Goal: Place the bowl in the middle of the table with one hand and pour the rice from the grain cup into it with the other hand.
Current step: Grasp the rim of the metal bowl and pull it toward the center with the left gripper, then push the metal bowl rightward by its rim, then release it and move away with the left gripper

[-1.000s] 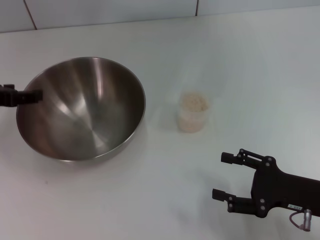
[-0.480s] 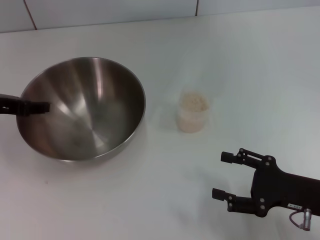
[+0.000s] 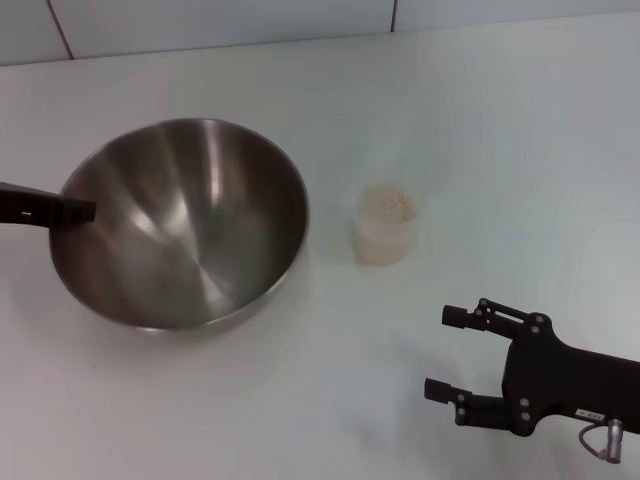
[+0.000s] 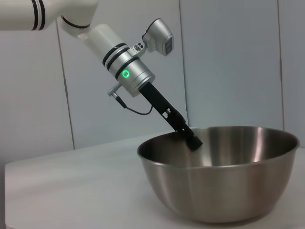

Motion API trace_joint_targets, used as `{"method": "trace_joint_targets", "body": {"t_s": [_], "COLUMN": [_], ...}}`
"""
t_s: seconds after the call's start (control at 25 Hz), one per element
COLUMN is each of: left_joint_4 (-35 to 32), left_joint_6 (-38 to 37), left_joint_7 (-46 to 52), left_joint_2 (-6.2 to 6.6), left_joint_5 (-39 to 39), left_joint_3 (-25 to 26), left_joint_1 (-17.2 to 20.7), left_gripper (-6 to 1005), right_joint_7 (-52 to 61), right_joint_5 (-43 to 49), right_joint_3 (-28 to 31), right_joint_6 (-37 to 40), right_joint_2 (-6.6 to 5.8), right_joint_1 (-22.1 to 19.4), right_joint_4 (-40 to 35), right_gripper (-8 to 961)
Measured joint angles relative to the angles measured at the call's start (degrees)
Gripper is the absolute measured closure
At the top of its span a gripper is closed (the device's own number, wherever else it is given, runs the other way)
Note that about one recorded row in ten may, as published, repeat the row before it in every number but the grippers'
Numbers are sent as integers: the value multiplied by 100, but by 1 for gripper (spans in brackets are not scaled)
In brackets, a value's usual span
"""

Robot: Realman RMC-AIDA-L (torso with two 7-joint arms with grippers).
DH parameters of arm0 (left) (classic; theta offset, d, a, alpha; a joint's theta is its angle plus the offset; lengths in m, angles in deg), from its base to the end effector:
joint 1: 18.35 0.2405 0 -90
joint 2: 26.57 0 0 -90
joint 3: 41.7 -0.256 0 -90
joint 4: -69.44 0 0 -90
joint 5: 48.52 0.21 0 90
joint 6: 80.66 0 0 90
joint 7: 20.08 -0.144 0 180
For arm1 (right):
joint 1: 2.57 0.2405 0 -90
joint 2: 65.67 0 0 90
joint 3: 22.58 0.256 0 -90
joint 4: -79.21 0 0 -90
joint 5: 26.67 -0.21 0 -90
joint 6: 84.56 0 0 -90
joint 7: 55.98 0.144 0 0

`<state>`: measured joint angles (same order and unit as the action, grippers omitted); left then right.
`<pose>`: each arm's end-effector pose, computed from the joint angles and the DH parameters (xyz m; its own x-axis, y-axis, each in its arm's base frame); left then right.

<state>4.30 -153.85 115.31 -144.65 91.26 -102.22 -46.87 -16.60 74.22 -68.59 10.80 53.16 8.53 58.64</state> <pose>-0.2625 0.3749 0.0368 0.6330 0.7489 0.1962 0.7326 -0.4977 -0.4644 0.3280 0.1960 -0.0384 0.7730 -0.1218 -0.6226 -0.3610 -0.8914 -0.2738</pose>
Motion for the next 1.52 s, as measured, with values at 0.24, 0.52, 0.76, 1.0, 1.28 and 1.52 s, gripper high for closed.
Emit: {"method": "trace_joint_targets", "body": {"t_s": [0.24, 0.52, 0.76, 1.0, 1.28, 1.52], "left_joint_4": [12, 21, 342, 722, 838, 1353], "left_joint_6": [-193, -231, -401, -162, -23, 224], "left_joint_7": [63, 67, -86, -75, -13, -38], "left_joint_2": [3, 4, -18, -35, -59, -67], "left_joint_5": [-28, -30, -143, -12, -108, -149], "left_joint_3": [15, 58, 430, 249, -7, -185], "left_joint_1": [-139, -184, -718, -898, -1105, -1438], "left_gripper": [893, 950, 970, 969, 969, 969], "right_joint_7": [0, 0, 0, 0, 0, -1], "right_joint_5": [0, 0, 0, 0, 0, 0], "right_joint_3": [-16, -25, -32, -31, -38, -39], "right_joint_6": [-16, -20, -21, -21, -20, -20], "right_joint_2": [0, 0, 0, 0, -1, -1], "right_joint_1": [-3, -3, -10, -36, -38, -38], "right_joint_4": [0, 0, 0, 0, 0, 0], "right_gripper": [144, 144, 144, 144, 144, 144]}}
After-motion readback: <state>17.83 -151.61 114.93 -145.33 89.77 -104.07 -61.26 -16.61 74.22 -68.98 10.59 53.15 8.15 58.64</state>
